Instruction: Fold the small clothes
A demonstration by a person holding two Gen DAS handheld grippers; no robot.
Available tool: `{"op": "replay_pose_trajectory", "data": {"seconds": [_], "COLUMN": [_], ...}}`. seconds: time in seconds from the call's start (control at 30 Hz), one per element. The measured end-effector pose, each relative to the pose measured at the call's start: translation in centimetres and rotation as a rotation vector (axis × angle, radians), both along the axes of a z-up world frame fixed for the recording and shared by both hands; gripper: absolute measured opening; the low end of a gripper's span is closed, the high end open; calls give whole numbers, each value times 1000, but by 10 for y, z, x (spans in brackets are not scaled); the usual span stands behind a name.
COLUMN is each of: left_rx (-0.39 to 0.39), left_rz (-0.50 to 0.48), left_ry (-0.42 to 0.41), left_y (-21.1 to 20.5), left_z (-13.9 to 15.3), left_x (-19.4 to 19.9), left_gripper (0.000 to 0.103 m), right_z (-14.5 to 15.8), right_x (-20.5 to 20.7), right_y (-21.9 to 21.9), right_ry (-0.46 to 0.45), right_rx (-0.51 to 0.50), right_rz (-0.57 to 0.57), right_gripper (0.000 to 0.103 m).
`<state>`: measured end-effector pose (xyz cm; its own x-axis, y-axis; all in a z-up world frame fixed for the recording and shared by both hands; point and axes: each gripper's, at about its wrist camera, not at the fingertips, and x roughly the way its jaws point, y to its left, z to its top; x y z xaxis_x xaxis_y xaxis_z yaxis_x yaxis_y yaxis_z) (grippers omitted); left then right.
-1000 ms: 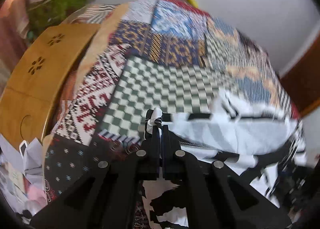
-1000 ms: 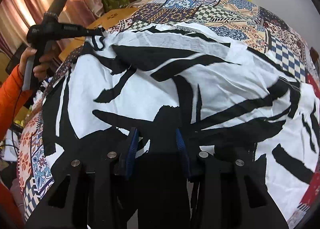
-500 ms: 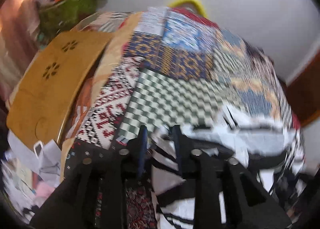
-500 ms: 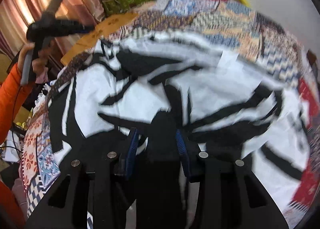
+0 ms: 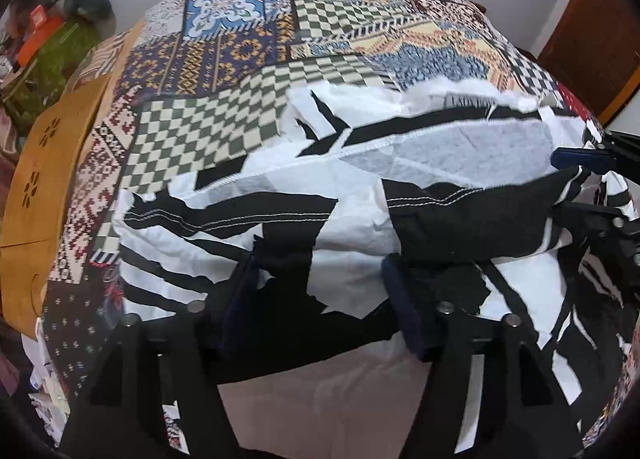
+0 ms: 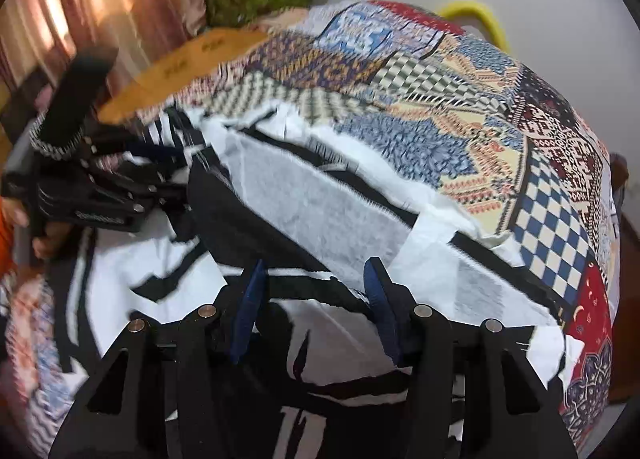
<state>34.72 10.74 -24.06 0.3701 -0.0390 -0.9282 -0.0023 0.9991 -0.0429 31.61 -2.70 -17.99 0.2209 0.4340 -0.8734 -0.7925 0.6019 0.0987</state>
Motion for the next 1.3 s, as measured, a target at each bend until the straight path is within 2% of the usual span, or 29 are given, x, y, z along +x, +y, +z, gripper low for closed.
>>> {"op": "replay_pose_trajectory", "data": {"seconds": [0.03, 0.07, 0.17, 0.27, 0.37, 0.43, 0.47, 0.6, 0.73, 0.77, 0.87, 0.97, 1.1, 1.13, 1.17, 1.2, 1.27, 1.3], "left_rx": [-4, -9, -16, 3, 9, 2, 0, -8, 34, 45, 70, 57, -59, -76, -74, -64, -72, -64], "left_rz": [0, 3, 14, 14, 17, 24, 27, 40, 117, 145, 241, 349, 402, 403, 403, 395, 372, 368], "left_ry": [-3, -5, -7, -13, -19, -16, -13, -36, -111, -121, -120, -88, -23, -7, -6, -8, -3, -9], "left_y": [1, 2, 3, 0, -1, 0, 1, 7, 35, 45, 79, 110, 131, 132, 130, 127, 122, 119], "left_z": [-1, -2, -3, -3, -4, -4, -3, 13, 35, 38, 38, 26, 3, -2, -4, -4, -3, 0], "left_x": [-1, -2, -4, -5, -6, -6, -6, -11, -22, -24, -28, -28, -26, -24, -24, -22, -20, -19], "left_gripper": [67, 68, 68, 69, 69, 69, 69, 69, 69, 69, 69, 69, 69, 66, 57, 49, 11, 7], "right_z": [-3, -4, -2, 13, 32, 45, 48, 60, 60, 57, 41, 22, 10, 9, 9, 8, 11, 15], "right_x": [-4, -7, -16, -12, 6, 25, 33, 42, 29, 27, 27, 32, 37, 38, 39, 39, 37, 35], "right_y": [1, 2, 2, -4, -15, -29, -36, -74, -110, -119, -129, -137, -142, -142, -142, -141, -139, -140], "right_ry": [-16, -29, -73, -151, -217, -319, -320, -206, -170, -157, -98, -65, -16, -9, -4, 0, -16, -28], "right_rx": [-14, -28, -63, -61, -44, -73, -77, 16, 54, 58, 52, 10, 82, 97, 109, 116, 128, 135], "right_rz": [15, 28, 56, 27, -72, -184, -217, -284, -335, -352, -377, -423, -449, -457, -457, -457, -453, -454], "right_gripper": [26, 14, 5, 4, 4, 4, 4, 6, 33, 36, 37, 37, 36, 25, 14, 12, 8, 7]}}
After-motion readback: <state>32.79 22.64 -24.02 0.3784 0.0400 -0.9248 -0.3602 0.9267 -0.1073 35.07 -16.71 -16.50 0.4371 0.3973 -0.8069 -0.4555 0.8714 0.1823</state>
